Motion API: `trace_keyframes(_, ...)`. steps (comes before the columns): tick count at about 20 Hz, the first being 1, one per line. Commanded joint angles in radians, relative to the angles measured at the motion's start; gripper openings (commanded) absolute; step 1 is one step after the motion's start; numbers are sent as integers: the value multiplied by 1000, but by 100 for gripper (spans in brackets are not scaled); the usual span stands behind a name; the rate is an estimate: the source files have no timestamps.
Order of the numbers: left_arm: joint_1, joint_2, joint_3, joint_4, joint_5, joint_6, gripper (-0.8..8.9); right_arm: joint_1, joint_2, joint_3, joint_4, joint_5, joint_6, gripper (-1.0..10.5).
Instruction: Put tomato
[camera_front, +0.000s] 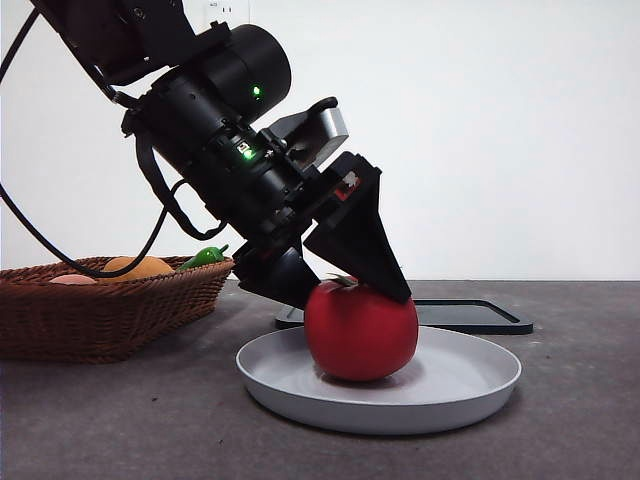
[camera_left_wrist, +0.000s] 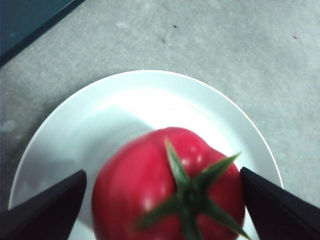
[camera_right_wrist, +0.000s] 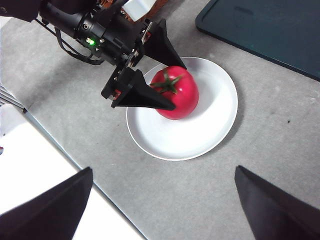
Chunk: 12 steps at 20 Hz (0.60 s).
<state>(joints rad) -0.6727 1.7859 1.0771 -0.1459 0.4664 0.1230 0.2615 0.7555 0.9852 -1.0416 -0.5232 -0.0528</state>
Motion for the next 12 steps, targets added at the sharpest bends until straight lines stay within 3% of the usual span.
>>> trace_keyframes(1,-7,12,20,3,-2,-43,499,5,8,18,9,0,-7,454)
trace_keyframes(12,59,-252,27,-103,-2,-67,498,5,8,18,10,0,-7,454)
